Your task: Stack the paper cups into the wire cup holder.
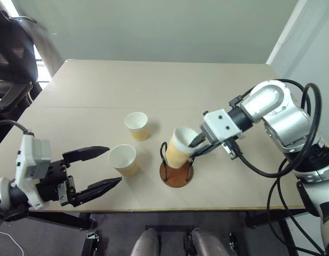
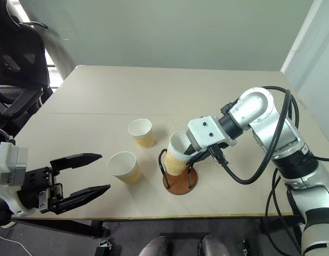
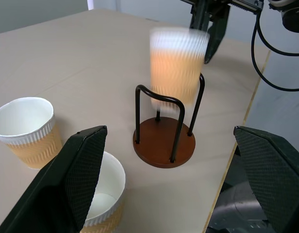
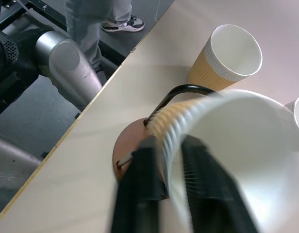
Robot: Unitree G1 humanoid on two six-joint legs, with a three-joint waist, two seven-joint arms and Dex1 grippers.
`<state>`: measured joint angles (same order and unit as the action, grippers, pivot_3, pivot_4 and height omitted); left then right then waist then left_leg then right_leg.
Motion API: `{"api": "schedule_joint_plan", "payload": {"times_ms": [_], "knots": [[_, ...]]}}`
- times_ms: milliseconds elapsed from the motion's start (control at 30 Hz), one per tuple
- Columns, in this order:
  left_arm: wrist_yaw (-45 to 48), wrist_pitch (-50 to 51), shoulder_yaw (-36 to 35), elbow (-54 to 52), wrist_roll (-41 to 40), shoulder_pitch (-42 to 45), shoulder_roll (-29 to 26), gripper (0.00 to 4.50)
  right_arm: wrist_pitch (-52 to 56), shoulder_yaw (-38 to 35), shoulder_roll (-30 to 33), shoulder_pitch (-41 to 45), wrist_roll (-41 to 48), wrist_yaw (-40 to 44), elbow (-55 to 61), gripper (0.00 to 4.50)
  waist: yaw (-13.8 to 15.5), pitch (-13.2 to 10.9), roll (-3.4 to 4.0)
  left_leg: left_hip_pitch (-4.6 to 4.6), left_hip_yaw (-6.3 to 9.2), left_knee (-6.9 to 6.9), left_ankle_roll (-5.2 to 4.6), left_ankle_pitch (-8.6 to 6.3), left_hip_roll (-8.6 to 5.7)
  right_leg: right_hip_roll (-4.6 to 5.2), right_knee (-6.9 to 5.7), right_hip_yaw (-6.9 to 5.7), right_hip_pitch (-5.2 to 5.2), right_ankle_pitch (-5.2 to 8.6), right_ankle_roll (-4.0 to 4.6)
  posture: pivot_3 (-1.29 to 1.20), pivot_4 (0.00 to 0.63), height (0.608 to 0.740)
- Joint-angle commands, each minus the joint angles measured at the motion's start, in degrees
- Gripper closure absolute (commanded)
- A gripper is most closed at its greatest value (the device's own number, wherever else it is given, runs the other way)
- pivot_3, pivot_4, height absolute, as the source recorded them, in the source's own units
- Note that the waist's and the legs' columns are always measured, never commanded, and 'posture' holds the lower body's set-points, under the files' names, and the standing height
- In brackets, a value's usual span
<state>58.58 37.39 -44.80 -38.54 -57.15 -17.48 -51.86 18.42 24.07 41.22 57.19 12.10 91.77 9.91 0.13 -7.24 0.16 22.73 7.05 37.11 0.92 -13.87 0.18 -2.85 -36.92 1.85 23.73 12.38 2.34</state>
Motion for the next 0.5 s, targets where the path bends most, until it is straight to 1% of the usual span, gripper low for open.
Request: {"api": "schedule_joint_plan", "payload": {"times_ms": [33, 133, 200, 267, 333, 433, 500], "knots": [[-1.0, 0.4, -2.1, -1.2, -1.1, 0.1, -1.2, 0.0, -0.5, -0.4, 0.2, 0.3, -0.1, 0.3, 1.6, 2.56, 0.0, 0.0, 0.0, 0.0, 0.0, 0.0, 0.0, 0.0, 0.0, 0.0, 0.0, 0.0, 0.0, 0.0, 0.0, 0.0, 0.15, 0.74], [-0.2, 3.3, -2.7, -0.7, -1.0, -0.6, -4.7, 0.0, -0.6, -1.3, 0.6, 0.9, -0.2, 0.1, 0.7, 1.52, 0.0, 0.0, 0.0, 0.0, 0.01, 0.0, 0.0, 0.0, 0.0, 0.0, 0.0, -0.01, 0.0, 0.0, -0.01, 0.0, 0.15, 0.74], [0.1, 4.9, -2.5, 1.0, -0.4, 0.6, -7.8, 0.0, 0.0, -3.1, 1.7, 1.8, 0.4, 0.2, -1.4, 1.52, 0.1, 0.0, 0.0, 0.0, 0.01, 0.0, 0.0, 0.0, 0.0, 0.0, 0.0, -0.01, 0.0, 0.0, 0.0, 0.0, 0.15, 0.74], [-0.9, 4.7, -0.8, 3.1, 0.5, 3.9, -10.0, 0.0, 1.8, -6.5, 2.9, 2.2, 3.0, 0.4, -4.3, 1.52, 0.3, 0.0, 0.01, 0.01, 0.02, 0.01, 0.0, 0.0, -0.01, 0.0, 0.01, 0.0, 0.0, -0.01, 0.02, 0.0, 0.15, 0.74], [0.2, 4.3, 2.1, 3.9, 3.5, 5.0, -12.6, 0.0, 6.2, -9.7, 6.6, 2.1, 10.2, 0.7, -5.8, 1.52, 0.7, 0.0, 0.01, 0.04, 0.05, 0.03, 0.03, 0.02, -0.02, 0.0, 0.03, 0.0, 0.01, -0.02, 0.11, 0.0, 0.15, 0.74], [2.8, 0.7, 7.5, 5.2, 10.8, 5.5, -15.7, 0.0, 14.8, -16.4, 12.1, -0.7, 23.8, 0.7, -6.5, 1.52, 0.9, 0.0, 0.0, 0.12, 0.06, 0.01, 0.07, 0.0, -0.08, 0.01, 0.12, 0.04, 0.02, -0.01, 0.12, 0.0, 0.15, 0.74], [3.8, -1.0, 10.2, 6.3, 13.2, 6.8, -16.6, 0.0, 19.1, -20.4, 14.1, -3.4, 28.8, 0.7, -7.0, 1.52, 0.9, 0.1, -0.11, 0.09, 0.05, 0.0, 0.25, -0.14, -0.07, 0.01, 0.12, 0.04, 0.02, 0.07, 0.19, 0.0, 0.15, 0.74]]}}
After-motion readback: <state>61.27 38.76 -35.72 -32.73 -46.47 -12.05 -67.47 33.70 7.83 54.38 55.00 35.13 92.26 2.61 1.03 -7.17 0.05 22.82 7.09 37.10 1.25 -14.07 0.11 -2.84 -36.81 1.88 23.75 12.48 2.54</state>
